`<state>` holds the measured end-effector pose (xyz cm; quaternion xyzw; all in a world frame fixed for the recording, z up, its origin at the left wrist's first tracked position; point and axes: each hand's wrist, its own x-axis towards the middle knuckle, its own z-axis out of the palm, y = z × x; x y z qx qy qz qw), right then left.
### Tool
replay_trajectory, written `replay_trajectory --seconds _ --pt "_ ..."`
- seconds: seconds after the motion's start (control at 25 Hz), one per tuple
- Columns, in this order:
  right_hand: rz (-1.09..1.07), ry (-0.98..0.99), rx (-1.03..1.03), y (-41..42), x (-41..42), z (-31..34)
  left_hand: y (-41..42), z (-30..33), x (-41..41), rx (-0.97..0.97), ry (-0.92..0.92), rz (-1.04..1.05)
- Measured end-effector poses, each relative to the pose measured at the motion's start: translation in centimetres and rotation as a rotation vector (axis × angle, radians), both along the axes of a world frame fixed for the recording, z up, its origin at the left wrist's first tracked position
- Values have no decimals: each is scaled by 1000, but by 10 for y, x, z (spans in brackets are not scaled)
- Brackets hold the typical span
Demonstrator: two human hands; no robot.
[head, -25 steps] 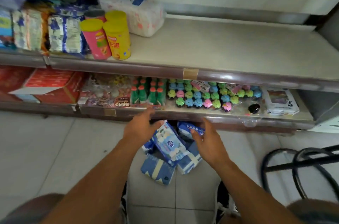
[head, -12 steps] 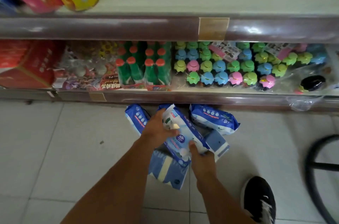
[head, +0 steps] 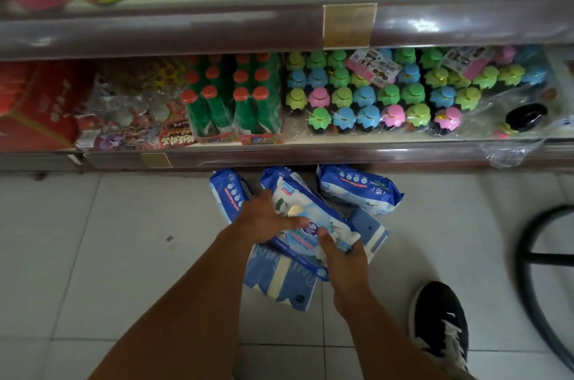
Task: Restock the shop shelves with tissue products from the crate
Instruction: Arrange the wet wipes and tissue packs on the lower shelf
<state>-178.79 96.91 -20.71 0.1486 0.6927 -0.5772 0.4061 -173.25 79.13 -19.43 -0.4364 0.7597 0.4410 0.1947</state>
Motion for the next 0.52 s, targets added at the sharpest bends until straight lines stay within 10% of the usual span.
replay_trajectory --seconds 0.52 --pt "177 402 -267 34 -30 160 39 174 13 -2 461 212"
